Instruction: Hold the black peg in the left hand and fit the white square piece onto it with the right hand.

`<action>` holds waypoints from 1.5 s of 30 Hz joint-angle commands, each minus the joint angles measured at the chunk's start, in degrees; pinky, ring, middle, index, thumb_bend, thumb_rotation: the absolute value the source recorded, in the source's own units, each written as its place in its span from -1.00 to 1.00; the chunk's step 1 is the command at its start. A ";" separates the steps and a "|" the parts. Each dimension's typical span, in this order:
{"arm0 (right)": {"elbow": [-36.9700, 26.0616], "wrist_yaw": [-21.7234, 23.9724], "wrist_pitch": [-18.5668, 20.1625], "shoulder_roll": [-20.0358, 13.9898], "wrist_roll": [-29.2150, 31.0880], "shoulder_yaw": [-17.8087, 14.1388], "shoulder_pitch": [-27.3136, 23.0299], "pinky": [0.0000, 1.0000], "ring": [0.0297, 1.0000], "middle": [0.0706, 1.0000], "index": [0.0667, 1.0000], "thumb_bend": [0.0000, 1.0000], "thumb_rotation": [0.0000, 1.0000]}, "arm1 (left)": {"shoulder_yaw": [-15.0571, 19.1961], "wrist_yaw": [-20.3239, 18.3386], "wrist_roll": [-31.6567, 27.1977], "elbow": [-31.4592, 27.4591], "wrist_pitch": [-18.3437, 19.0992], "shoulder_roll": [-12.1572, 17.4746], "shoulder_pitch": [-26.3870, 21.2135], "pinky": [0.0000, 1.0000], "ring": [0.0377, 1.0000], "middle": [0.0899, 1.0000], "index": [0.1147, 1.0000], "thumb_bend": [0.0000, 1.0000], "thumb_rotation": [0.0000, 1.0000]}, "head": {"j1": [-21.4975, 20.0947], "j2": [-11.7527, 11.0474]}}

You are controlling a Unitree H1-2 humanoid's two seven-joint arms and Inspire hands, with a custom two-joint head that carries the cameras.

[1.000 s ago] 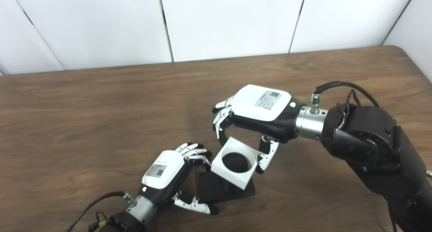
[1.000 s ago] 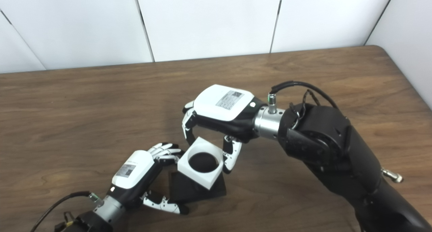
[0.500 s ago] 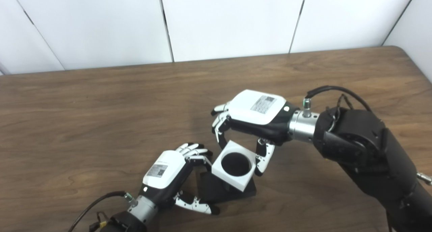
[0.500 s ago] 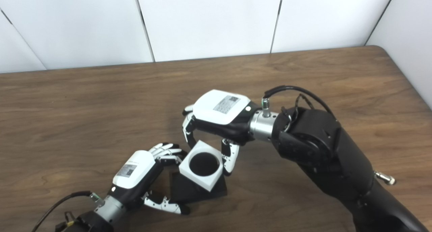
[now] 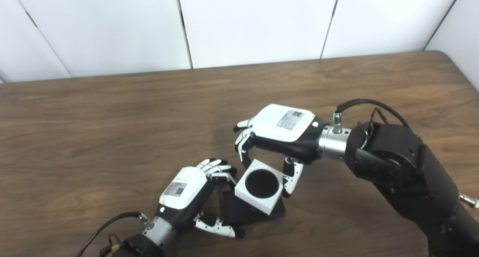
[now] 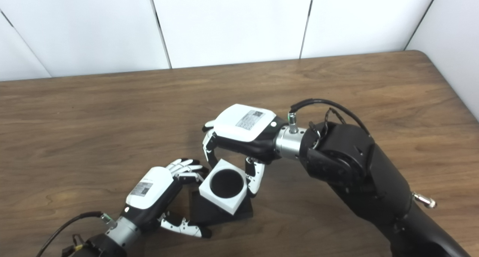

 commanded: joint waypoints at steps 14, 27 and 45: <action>-2.23 6.08 0.63 -0.17 -3.30 -0.74 -3.60 0.93 0.96 0.79 0.53 1.00 0.07 | -1.35 -3.11 0.77 -0.09 0.57 -0.10 0.21 0.84 0.80 0.62 -0.15 0.01 -0.90 | 0.04 -0.01; -2.18 4.43 1.15 0.34 -3.15 -5.25 -2.36 0.90 0.96 0.75 0.47 1.00 0.10 | -0.39 -2.03 2.32 -0.05 2.45 -0.79 0.80 0.77 0.72 0.55 -0.13 0.01 -0.85 | 0.51 -0.38; -1.15 2.98 1.84 0.65 -2.67 -6.89 -1.99 0.89 0.96 0.76 0.49 1.00 0.08 | 4.20 1.88 -0.45 -0.07 1.28 -2.83 2.05 0.80 0.73 0.78 1.00 1.00 0.02 | 1.59 -0.90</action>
